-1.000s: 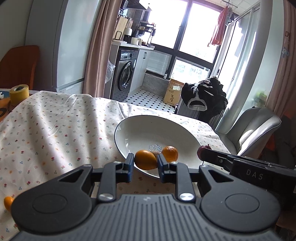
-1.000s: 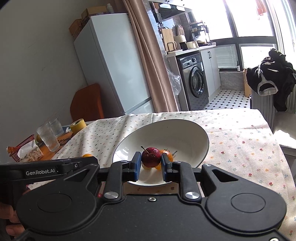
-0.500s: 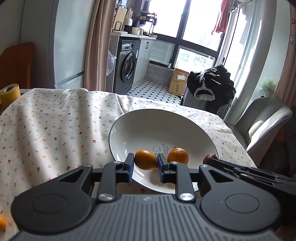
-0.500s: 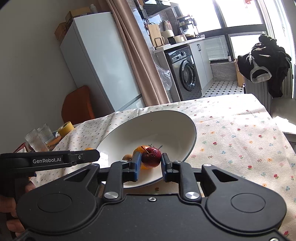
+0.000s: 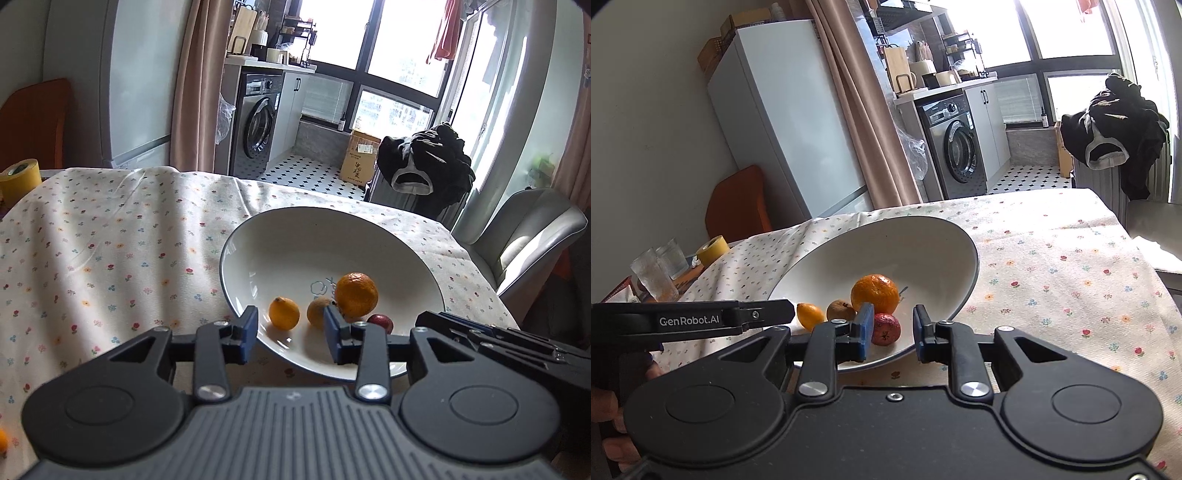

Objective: Organize fruits
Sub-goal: 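Lower the red apple into the white bowl with the right gripper while the left drops the tangerine in, then withdraw both grippers from the bowl back toward the remaining fruit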

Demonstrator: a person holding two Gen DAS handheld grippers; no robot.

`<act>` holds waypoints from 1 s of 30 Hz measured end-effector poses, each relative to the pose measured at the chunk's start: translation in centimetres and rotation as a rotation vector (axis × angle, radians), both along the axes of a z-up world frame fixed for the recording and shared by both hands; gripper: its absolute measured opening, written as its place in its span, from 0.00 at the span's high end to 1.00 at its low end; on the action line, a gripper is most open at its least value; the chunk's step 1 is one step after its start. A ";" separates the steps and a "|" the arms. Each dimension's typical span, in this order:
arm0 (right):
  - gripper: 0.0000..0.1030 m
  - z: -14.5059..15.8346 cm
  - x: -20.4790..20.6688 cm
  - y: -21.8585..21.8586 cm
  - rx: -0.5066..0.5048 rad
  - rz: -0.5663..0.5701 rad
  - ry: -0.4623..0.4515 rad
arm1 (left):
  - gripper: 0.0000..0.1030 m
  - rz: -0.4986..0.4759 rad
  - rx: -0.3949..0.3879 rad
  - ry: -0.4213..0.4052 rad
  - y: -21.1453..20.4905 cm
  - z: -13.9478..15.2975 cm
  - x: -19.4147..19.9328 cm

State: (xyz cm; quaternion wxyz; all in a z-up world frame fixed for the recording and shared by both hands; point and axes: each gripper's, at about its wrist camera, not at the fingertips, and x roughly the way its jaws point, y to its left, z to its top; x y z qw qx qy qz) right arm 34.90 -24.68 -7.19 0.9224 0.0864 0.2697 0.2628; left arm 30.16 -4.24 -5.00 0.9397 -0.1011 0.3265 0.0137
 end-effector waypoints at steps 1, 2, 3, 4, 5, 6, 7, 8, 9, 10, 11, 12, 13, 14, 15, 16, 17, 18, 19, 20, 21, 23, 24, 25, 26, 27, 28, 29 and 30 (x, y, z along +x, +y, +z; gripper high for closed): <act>0.78 0.0 0.0 0.1 -0.004 0.001 -0.003 | 0.62 0.005 -0.004 0.000 0.2 0.1 -0.3; 0.76 -0.1 0.0 0.2 -0.007 0.003 -0.006 | 0.60 0.009 -0.006 -0.002 0.3 0.2 -0.6; 0.76 -0.2 0.1 0.3 -0.010 0.001 -0.005 | 0.58 0.011 -0.005 -0.004 0.4 0.4 -0.9; 0.76 -0.2 0.0 0.4 -0.014 0.001 -0.007 | 0.54 0.011 -0.003 -0.007 0.5 0.5 -1.2; 0.74 0.0 0.0 0.5 -0.023 0.000 -0.008 | 0.49 0.010 0.001 -0.014 0.6 0.7 -1.5; 0.73 0.1 -0.1 0.6 -0.026 -0.006 -0.008 | 0.47 0.012 0.004 -0.021 0.8 0.8 -1.8; 0.73 0.3 -0.3 0.6 -0.025 -0.009 -0.011 | 0.44 0.017 0.007 -0.028 0.9 1.0 -2.2; 0.72 0.5 -0.4 0.6 -0.024 -0.010 -0.015 | 0.41 0.022 0.005 -0.032 1.1 1.1 -2.5; 0.72 0.7 -0.5 0.6 -0.025 -0.010 -0.017 | 0.40 0.026 0.000 -0.035 1.3 1.3 -2.8; 0.71 1.0 -0.8 0.5 -0.023 -0.013 -0.019 | 0.37 0.028 -0.003 -0.037 1.5 1.5 -3.1; 0.71 1.3 -1.0 0.5 -0.022 -0.013 -0.023 | 0.35 0.029 -0.003 -0.041 1.7 1.6 -3.4; 0.69 1.6 -1.2 0.5 -0.021 -0.012 -0.027 | 0.34 0.032 0.000 -0.047 2.0 1.9 -3.8; 0.68 1.7 -1.4 0.5 -0.020 -0.011 -0.031 | 0.33 0.038 0.004 -0.055 2.2 2.1 -4.2; 0.65 1.9 -1.7 0.5 -0.020 -0.010 -0.036 | 0.32 0.042 0.005 -0.061 2.4 2.3 -4.4; 0.62 2.1 -2.0 0.5 -0.022 -0.011 -0.041 | 0.31 0.047 0.004 -0.069 2.6 2.5 -4.8; 0.60 2.3 -2.3 0.6 -0.025 -0.010 -0.047 | 0.30 0.051 0.003 -0.075 2.8 2.7 -5.1; 0.56 2.5 -2.4 0.6 -0.027 -0.010 -0.050 | 0.29 0.055 0.002 -0.081 2.9 2.9 -5.4; 0.54 2.7 -2.8 0.6 -0.028 -0.010 -0.055 | 0.28 0.057 0.003 -0.087 3.0 3.1 -5.7; 0.52 2.8 -3.0 0.6 -0.028 -0.010 -0.057 | 0.27 0.057 0.004 -0.093 3.1 3.2 -5.9; 0.49 3.0 -3.2 0.6 -0.027 -0.008 -0.060 | 0.26 0.058 0.006 -0.101 3.2 3.4 -6.3; 0.45 3.1 -3.4 0.6 -0.027 -0.007 -0.063 | 0.25 0.059 0.007 -0.105 3.3 3.5 -6.6; 0.41 3.4 -3.9 0.6 -0.033 -0.006 -0.071 | 0.23 0.063 0.006 -0.113 3.5 3.8 -7.2; 0.40 3.5 -4.1 0.7 -0.036 -0.004 -0.075 | 0.22 0.064 0.005 -0.118 3.6 3.9 -7.5; 0.39 3.7 -4.5 0.7 -0.039 0.001 -0.080 | 0.22 0.065 0.005 -0.121 3.6 4.0 -7.8; 0.37 3.8 -4.7 0.8 -0.039 0.006 -0.082 | 0.21 0.067 0.006 -0.122 3.8 4.1 -8.2; 0.36 4.0 -4.9 0.8 -0.037 0.011 -0.084 | 0.21 0.069 0.007 -0.123 3.9 4.2 -8.5; 0.36 4.1 -5.2 0.9 -0.036 0.015 -0.086 | 0.21 0.074 0.006 -0.125 4.1 4.3 -8.8; 0.34 4.3 -5.5 0.9 -0.035 0.018 -0.088 | 0.21 0.077 0.005 -0.127 4.2 4.3 -9.1; 0.33 4.4 -5.7 0.9 -0.034 0.021 -0.090 | 0.20 0.082 0.003 -0.131 4.5 4.4 -9.5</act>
